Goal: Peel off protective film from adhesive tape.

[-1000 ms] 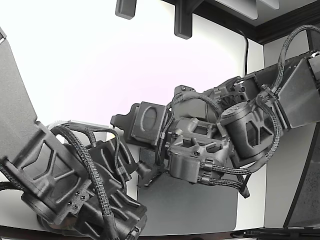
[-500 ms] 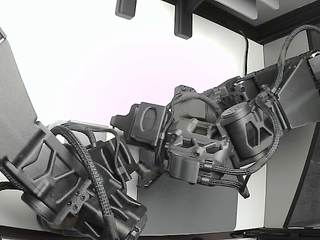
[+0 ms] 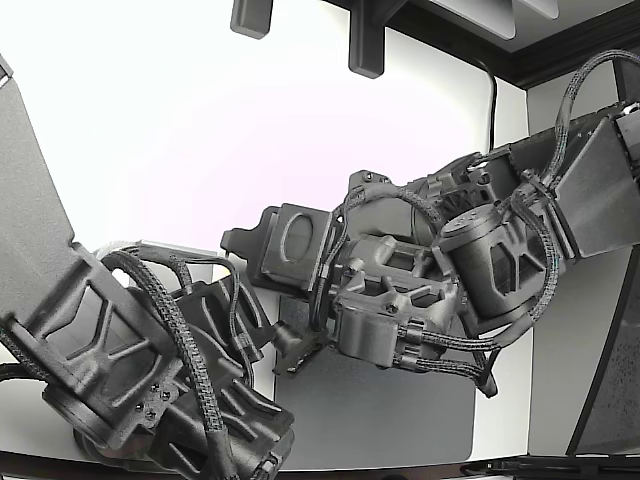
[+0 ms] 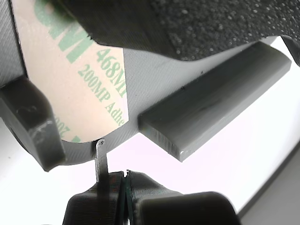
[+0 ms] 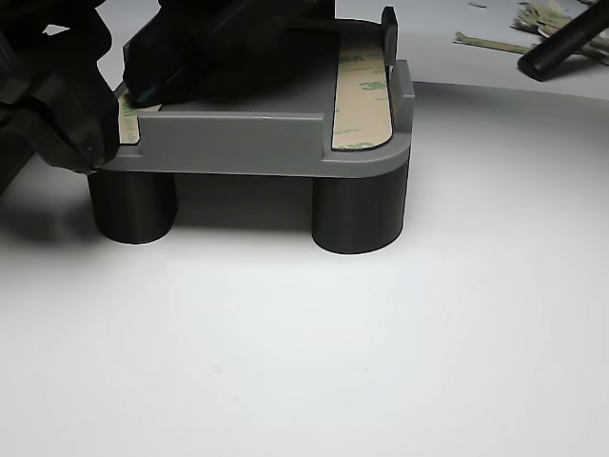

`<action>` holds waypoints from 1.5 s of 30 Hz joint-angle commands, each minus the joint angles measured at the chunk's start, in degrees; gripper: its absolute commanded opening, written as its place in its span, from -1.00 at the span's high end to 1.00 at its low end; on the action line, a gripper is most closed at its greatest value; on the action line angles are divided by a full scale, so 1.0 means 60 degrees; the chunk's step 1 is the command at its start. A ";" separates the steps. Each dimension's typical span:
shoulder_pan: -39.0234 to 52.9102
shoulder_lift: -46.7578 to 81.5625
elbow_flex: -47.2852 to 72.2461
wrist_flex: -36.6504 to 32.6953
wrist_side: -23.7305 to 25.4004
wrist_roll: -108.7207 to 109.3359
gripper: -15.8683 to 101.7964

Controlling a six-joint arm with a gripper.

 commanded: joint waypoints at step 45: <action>0.0015 0.0000 -0.0396 0.0029 0.0088 0.0161 0.92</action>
